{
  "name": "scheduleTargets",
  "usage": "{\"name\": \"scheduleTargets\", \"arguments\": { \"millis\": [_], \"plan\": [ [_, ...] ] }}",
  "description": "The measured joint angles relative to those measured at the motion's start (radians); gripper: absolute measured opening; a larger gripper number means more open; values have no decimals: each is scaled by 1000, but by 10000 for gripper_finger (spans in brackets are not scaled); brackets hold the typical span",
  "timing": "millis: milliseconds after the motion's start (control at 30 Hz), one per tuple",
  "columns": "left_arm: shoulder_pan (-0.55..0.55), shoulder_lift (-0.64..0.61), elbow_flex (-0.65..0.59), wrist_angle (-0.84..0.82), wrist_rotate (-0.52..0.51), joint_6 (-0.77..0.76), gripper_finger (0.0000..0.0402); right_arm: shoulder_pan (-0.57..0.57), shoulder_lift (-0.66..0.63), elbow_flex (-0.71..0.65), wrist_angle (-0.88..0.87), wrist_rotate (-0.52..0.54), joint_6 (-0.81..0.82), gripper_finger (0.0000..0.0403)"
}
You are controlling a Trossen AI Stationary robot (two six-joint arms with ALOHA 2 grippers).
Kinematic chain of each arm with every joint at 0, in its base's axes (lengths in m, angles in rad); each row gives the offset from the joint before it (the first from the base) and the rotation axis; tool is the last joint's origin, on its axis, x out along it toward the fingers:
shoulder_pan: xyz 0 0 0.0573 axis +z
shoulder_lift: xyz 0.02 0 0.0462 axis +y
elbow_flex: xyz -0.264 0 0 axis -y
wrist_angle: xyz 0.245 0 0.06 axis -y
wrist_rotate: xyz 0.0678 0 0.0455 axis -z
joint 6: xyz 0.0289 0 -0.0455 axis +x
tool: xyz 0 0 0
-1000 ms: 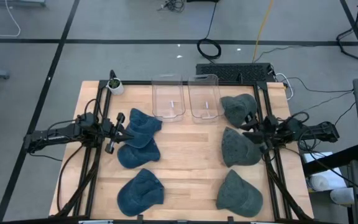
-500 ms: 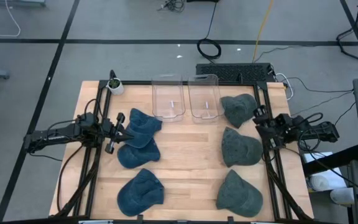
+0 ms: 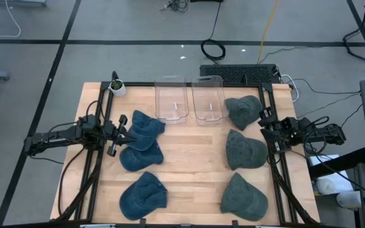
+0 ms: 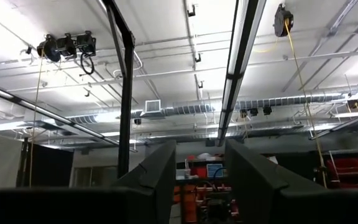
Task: Pick & Place hat
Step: Put the middle gray cap into the left transparent bin
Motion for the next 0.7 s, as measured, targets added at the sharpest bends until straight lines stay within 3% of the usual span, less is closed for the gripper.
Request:
{"name": "scheduleTargets", "arguments": {
  "millis": [700],
  "plan": [
    [0,0,0,0,0,0,45,0,0,0,-16,0,9,126]
  ]
}}
